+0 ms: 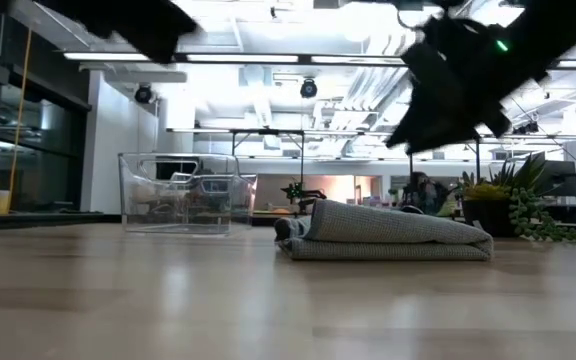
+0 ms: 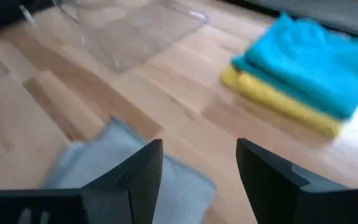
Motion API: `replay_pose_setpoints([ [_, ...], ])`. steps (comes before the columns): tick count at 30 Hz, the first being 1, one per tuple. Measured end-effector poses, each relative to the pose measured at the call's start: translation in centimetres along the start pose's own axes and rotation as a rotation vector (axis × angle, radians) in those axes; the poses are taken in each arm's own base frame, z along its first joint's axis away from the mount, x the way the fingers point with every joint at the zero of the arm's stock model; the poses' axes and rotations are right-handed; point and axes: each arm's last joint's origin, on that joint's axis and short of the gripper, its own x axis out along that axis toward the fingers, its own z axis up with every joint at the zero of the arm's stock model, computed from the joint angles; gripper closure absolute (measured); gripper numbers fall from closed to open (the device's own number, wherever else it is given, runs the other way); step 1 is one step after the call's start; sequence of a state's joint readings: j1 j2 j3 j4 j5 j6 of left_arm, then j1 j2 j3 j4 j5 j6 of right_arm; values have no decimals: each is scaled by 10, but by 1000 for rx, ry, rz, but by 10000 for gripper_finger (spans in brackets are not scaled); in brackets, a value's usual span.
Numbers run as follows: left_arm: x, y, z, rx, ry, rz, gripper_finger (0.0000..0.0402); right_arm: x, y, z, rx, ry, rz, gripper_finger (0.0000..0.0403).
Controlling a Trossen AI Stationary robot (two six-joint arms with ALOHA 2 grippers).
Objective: Fold microfiber towels
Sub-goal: Stack the gray microfiber cloth on the blue microfiber cloth
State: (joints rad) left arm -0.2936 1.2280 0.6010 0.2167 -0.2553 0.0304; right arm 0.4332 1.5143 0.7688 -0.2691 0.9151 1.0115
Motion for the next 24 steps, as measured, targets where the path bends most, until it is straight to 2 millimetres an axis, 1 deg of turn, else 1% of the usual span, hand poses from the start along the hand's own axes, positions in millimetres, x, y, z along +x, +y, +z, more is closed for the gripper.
replay_pose_setpoints([
  [2, -21, -3, 4, -1, -115, -7, 401, -1, -8, -14, 4, 8, 8, 206],
  [4, -41, -1, 3, -8, -213, 7, 402, -2, -8, -19, 9, -15, 55, 206],
  [6, -56, 1, 3, -26, -313, 19, 401, -6, -4, -14, -21, -68, 142, 206],
  [10, -77, 9, -3, -71, -445, 30, 401, -12, 13, 10, -142, -248, 378, 206],
  [13, -86, 13, -8, -100, -463, 77, 401, -17, 21, 31, -228, -392, 561, 206],
  [16, -88, 14, -14, -138, -450, 127, 401, -19, 24, 43, -308, -492, 660, 206],
  [19, -88, 13, -16, -119, -428, 144, 401, -16, 22, 46, -323, -501, 657, 206],
  [24, -87, 14, -16, -90, -422, 160, 401, -11, 18, 49, -308, -506, 579, 206],
])
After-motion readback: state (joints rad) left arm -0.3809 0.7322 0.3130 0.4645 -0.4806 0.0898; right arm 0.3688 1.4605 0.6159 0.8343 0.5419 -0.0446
